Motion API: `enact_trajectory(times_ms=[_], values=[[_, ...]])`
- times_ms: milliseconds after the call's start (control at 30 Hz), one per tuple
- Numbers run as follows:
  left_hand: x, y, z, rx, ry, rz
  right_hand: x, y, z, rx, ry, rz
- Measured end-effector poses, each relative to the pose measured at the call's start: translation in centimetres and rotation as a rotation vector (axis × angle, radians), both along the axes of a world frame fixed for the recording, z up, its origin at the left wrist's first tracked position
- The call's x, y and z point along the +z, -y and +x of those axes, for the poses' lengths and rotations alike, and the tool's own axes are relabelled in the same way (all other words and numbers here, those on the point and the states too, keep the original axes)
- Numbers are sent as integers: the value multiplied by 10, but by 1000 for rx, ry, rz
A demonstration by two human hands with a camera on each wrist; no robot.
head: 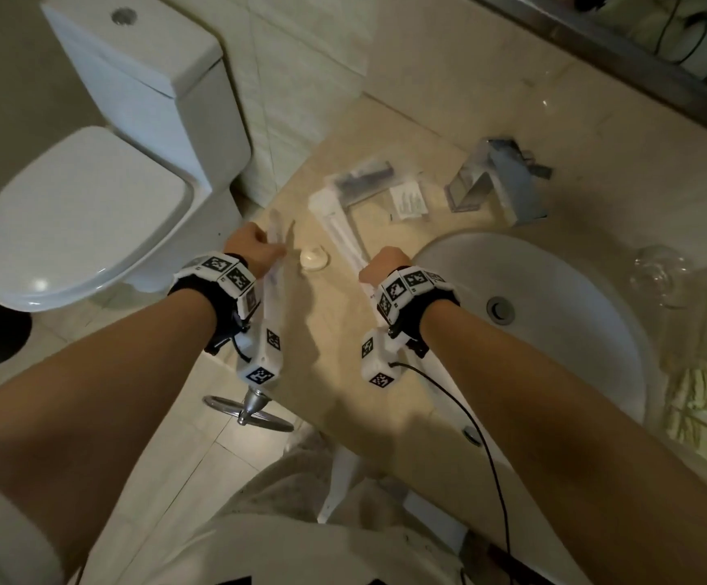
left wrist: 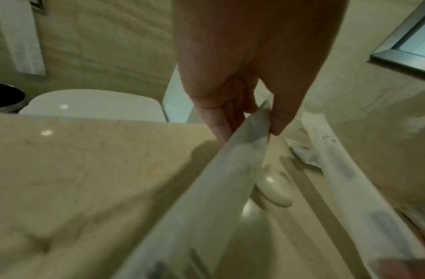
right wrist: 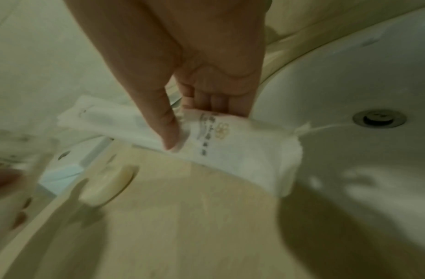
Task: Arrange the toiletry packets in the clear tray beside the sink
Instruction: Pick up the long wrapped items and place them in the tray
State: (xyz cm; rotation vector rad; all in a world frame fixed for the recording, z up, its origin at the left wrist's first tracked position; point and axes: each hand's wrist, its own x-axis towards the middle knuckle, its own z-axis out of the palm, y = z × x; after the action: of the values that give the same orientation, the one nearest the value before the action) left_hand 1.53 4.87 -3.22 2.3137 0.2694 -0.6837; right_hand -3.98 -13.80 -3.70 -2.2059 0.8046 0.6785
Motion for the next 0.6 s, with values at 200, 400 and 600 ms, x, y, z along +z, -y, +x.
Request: enact_trajectory(times_ms=[200, 400, 600], values=[[32, 23, 5, 5, 73, -129, 29, 31, -14, -71, 204, 72], [64, 74, -9, -143, 274, -145, 61, 71, -41, -115, 376, 209], [82, 153, -43, -157, 291, -297, 80, 131, -102, -181, 448, 307]])
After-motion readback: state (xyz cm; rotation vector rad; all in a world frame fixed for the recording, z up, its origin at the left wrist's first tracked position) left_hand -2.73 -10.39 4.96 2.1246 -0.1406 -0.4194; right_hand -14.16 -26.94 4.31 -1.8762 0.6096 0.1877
